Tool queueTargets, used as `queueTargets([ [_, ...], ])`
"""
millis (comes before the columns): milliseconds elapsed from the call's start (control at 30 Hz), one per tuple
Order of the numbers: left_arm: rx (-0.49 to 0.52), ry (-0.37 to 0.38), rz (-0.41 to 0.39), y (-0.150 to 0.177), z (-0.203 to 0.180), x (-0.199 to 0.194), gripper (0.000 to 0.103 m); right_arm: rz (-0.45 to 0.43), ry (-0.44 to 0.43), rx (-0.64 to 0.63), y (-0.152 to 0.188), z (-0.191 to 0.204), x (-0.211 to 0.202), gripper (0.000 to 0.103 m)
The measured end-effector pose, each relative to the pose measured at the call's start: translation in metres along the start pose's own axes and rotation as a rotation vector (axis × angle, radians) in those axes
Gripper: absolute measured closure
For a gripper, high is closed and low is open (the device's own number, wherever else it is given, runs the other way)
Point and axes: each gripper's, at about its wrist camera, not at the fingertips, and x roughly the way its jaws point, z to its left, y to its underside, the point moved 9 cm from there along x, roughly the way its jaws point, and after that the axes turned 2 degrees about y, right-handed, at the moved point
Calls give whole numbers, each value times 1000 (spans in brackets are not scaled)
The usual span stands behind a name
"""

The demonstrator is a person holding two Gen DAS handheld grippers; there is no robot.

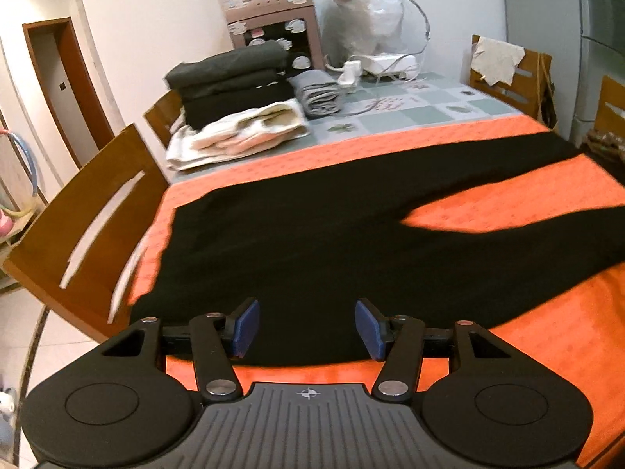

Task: Fold clothes

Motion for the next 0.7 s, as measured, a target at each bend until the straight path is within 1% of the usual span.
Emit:
queueTargets([
  [100, 43, 1, 10, 13, 29, 3, 44, -13, -20, -31, -15, 42, 19, 84],
  [167, 77, 4, 22, 22, 48, 4, 43, -16, -35, -63, -23, 67, 31, 80],
  [233, 109, 1, 27, 30, 63, 5, 42, -12, -56, -109, -30, 94, 46, 77],
  [400, 161, -7, 44, 45, 92, 13, 41, 16, -98, -261, -40, 145, 81, 75],
  [567, 197, 1, 53, 53, 105, 23, 40, 51, -138, -357, -41, 173, 108, 75],
  [700, 247, 11, 46, 56, 108, 31, 40, 70, -141, -411, -41, 185, 124, 75],
])
